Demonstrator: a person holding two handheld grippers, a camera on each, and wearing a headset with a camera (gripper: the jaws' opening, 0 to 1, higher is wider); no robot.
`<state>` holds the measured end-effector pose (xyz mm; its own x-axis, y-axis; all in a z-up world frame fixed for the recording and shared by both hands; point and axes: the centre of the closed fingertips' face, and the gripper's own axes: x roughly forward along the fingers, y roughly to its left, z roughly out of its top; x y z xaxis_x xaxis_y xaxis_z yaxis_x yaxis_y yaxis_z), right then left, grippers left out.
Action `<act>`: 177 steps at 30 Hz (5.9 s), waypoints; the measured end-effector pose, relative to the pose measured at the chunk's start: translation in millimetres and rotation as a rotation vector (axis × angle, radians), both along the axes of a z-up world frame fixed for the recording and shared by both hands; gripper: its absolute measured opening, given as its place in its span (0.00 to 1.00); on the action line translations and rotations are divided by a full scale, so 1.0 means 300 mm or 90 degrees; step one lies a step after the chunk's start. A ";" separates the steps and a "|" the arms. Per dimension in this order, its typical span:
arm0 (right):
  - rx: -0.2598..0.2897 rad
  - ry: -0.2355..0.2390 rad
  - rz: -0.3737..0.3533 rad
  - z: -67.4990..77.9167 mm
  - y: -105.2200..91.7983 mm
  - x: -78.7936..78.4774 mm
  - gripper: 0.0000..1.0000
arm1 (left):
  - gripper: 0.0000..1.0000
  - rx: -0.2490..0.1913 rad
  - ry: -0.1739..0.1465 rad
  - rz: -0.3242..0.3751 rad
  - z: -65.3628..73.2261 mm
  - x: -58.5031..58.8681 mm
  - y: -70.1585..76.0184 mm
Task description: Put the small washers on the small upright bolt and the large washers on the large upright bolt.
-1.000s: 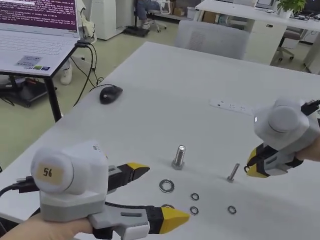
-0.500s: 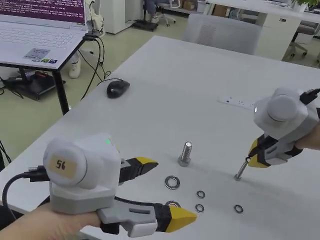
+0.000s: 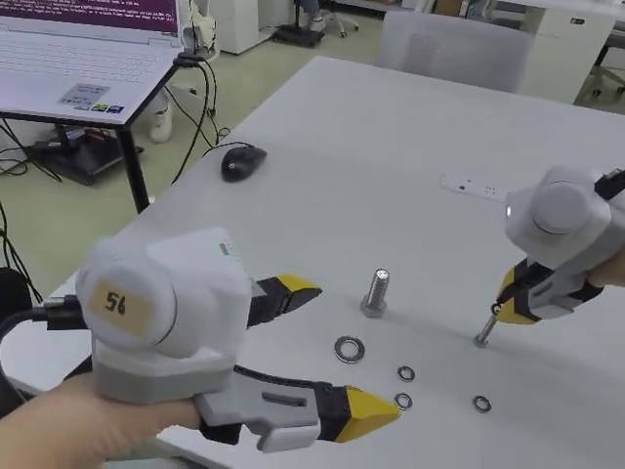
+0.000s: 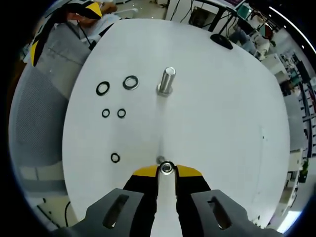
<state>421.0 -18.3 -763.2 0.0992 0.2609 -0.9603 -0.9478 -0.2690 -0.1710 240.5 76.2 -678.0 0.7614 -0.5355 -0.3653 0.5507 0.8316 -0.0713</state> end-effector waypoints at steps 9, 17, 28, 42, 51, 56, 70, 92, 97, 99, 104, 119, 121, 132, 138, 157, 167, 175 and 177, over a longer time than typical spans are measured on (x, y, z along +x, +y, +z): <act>-0.011 0.005 0.008 -0.030 0.000 -0.008 0.13 | 0.74 0.022 0.012 -0.009 -0.007 -0.016 -0.004; -0.019 0.011 0.009 -0.079 -0.002 -0.010 0.13 | 0.74 0.022 0.015 -0.004 -0.007 -0.030 0.001; -0.030 0.023 0.007 -0.150 -0.008 -0.008 0.13 | 0.73 0.017 0.014 0.004 0.002 -0.045 -0.001; -0.025 0.027 0.002 -0.178 -0.014 0.009 0.16 | 0.73 0.017 0.017 0.005 0.000 -0.049 -0.002; -0.007 0.028 -0.013 -0.135 -0.040 -0.003 0.18 | 0.73 0.020 0.016 0.005 0.001 -0.056 0.002; 0.005 0.028 -0.023 -0.104 -0.057 -0.025 0.18 | 0.73 0.022 0.018 0.002 -0.001 -0.069 -0.005; 0.015 0.043 -0.025 -0.079 -0.093 -0.143 0.18 | 0.73 0.021 0.009 -0.004 0.018 -0.088 -0.011; 0.000 0.085 0.019 -0.160 -0.077 -0.268 0.18 | 0.73 0.032 0.011 -0.002 0.023 -0.112 -0.003; -0.001 0.083 0.018 -0.159 -0.084 -0.264 0.18 | 0.73 0.032 0.007 0.013 0.031 -0.105 0.026; -0.001 0.083 0.017 -0.159 -0.085 -0.265 0.18 | 0.73 0.030 0.010 0.019 0.022 -0.099 0.038; 0.001 0.084 0.018 -0.158 -0.080 -0.269 0.18 | 0.73 0.040 0.046 0.047 -0.043 -0.075 0.094; 0.000 0.088 0.012 -0.158 -0.085 -0.261 0.19 | 0.73 0.035 0.058 0.050 -0.058 -0.051 0.113; -0.001 0.091 0.012 -0.160 -0.084 -0.263 0.19 | 0.73 0.036 0.059 0.049 -0.059 -0.051 0.113; -0.025 0.084 0.030 -0.194 -0.082 -0.270 0.23 | 0.73 0.035 0.056 0.044 -0.050 -0.053 0.108; -0.034 0.086 0.031 -0.207 -0.083 -0.264 0.22 | 0.72 0.033 0.055 0.043 -0.047 -0.055 0.101; -0.039 0.095 0.027 -0.209 -0.078 -0.269 0.19 | 0.71 0.032 0.052 0.043 -0.040 -0.069 0.092; -0.053 0.079 0.035 -0.210 -0.074 -0.267 0.13 | 0.71 0.034 0.052 0.039 -0.038 -0.078 0.089; -0.051 0.077 0.031 -0.208 -0.074 -0.263 0.12 | 0.70 0.037 0.050 0.036 -0.030 -0.082 0.087; -0.053 0.070 0.035 -0.207 -0.075 -0.261 0.12 | 0.70 0.038 0.051 0.036 -0.031 -0.084 0.086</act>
<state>342.8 -40.9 -825.2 -0.0205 0.1826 -0.9830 -0.9434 -0.3292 -0.0415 215.3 102.1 -687.1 0.7565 -0.4686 -0.4561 0.4978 0.8650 -0.0629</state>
